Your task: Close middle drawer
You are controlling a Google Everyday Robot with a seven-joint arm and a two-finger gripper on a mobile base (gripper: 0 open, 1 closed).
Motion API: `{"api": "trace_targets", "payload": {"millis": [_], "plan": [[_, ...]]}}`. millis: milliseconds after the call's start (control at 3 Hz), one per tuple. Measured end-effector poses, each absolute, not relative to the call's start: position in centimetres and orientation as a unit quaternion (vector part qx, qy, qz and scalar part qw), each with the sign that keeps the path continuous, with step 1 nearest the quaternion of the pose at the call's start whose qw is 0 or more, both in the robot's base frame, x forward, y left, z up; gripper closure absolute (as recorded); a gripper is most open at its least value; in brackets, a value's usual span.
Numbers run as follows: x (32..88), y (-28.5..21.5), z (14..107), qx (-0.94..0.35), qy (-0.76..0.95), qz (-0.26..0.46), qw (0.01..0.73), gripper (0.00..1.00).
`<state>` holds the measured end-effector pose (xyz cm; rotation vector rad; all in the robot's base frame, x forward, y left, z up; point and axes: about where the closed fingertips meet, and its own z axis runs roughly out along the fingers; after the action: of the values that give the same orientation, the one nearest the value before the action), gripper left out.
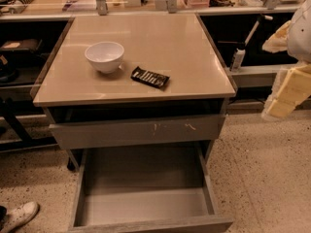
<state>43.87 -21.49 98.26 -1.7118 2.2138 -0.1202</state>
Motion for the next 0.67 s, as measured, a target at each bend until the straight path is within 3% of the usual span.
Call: {"api": "trace_targets", "payload": {"millis": [667], "plan": [[43.87,-21.49,98.26,-0.602,0.779,-0.042,0.17,0.64]]}}
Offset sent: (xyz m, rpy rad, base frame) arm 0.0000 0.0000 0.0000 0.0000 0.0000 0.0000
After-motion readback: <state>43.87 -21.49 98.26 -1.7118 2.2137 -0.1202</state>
